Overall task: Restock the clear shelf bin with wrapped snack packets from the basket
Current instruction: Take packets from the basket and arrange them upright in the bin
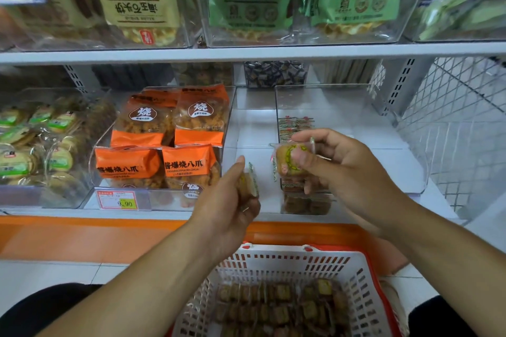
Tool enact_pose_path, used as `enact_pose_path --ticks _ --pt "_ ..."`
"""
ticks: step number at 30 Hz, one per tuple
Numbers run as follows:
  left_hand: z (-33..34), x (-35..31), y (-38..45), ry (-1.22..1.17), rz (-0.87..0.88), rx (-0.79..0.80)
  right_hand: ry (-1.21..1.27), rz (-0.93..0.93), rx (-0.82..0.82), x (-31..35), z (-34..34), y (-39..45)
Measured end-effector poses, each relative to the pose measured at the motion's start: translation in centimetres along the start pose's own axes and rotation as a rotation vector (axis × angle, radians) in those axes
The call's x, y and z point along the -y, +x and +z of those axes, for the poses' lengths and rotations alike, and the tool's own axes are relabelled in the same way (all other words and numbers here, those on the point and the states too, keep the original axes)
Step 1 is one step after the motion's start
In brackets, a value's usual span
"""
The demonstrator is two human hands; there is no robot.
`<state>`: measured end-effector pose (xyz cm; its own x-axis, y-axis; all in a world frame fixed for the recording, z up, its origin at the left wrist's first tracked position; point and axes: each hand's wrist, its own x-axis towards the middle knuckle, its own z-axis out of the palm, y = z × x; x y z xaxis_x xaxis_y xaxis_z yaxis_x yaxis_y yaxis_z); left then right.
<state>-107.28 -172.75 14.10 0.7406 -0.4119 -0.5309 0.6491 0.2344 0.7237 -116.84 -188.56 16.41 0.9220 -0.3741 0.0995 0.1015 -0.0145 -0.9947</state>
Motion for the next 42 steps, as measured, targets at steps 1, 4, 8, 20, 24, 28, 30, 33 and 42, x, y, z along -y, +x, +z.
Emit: enact_pose_path --ticks 1,4,8,20,24,28,30,33,42 --pt "-0.1 0.1 0.0 -0.006 0.004 -0.014 0.050 0.047 0.016 0.0 0.0 0.0" --pt "-0.1 0.1 -0.1 -0.088 -0.001 0.062 0.118 0.135 0.045 0.1 0.2 0.1" --pt "-0.1 -0.1 -0.5 -0.151 0.050 0.130 0.168 0.172 0.017 -0.2 0.2 0.3" --pt "-0.4 0.5 -0.2 0.122 0.235 0.187 0.083 0.314 -0.007 -1.1 -0.4 0.8" --pt "-0.4 0.3 -0.2 0.231 0.287 0.171 -0.166 0.187 0.023 -0.8 -0.8 0.6" --pt "-0.3 0.5 -0.2 0.334 0.309 0.214 -0.311 0.105 0.103 -0.5 -1.0 0.2" --pt "-0.1 0.6 -0.1 0.337 0.299 0.271 -0.305 0.122 0.155 -0.5 -0.9 0.1" --pt "0.4 0.3 -0.2 0.229 0.276 0.364 -0.332 0.102 0.192 -0.3 -0.9 0.4" --pt "3.9 0.3 2.1 0.434 0.496 0.274 -0.516 0.200 0.312 0.1 -6.5 4.7"
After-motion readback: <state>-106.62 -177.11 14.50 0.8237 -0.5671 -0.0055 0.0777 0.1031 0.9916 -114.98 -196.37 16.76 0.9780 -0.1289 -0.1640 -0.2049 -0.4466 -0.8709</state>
